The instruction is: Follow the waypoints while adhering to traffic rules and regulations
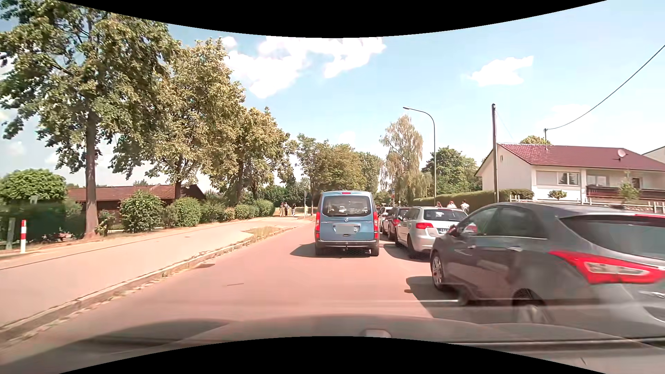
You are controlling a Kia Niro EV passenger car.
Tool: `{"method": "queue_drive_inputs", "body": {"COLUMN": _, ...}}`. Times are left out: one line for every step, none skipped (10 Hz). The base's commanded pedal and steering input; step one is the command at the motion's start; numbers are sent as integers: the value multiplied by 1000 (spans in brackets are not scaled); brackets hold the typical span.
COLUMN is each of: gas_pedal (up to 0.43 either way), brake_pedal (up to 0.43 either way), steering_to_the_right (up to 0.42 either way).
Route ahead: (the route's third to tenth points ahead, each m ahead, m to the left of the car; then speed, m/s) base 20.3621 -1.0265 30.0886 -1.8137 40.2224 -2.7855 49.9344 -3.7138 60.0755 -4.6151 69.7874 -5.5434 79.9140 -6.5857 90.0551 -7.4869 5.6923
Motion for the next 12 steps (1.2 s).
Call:
{"method": "queue_drive_inputs", "body": {"gas_pedal": 189, "brake_pedal": 0, "steering_to_the_right": -37}}
{"method": "queue_drive_inputs", "body": {"gas_pedal": 189, "brake_pedal": 0, "steering_to_the_right": -49}}
{"method": "queue_drive_inputs", "body": {"gas_pedal": 189, "brake_pedal": 0, "steering_to_the_right": -53}}
{"method": "queue_drive_inputs", "body": {"gas_pedal": 189, "brake_pedal": 0, "steering_to_the_right": -46}}
{"method": "queue_drive_inputs", "body": {"gas_pedal": 189, "brake_pedal": 0, "steering_to_the_right": -17}}
{"method": "queue_drive_inputs", "body": {"gas_pedal": 189, "brake_pedal": 0, "steering_to_the_right": 11}}
{"method": "queue_drive_inputs", "body": {"gas_pedal": 189, "brake_pedal": 0, "steering_to_the_right": 50}}
{"method": "queue_drive_inputs", "body": {"gas_pedal": 189, "brake_pedal": 0, "steering_to_the_right": 72}}
{"method": "queue_drive_inputs", "body": {"gas_pedal": 157, "brake_pedal": 0, "steering_to_the_right": 73}}
{"method": "queue_drive_inputs", "body": {"gas_pedal": 0, "brake_pedal": 0, "steering_to_the_right": 61}}
{"method": "queue_drive_inputs", "body": {"gas_pedal": 0, "brake_pedal": 0, "steering_to_the_right": 45}}
{"method": "queue_drive_inputs", "body": {"gas_pedal": 0, "brake_pedal": 0, "steering_to_the_right": 34}}
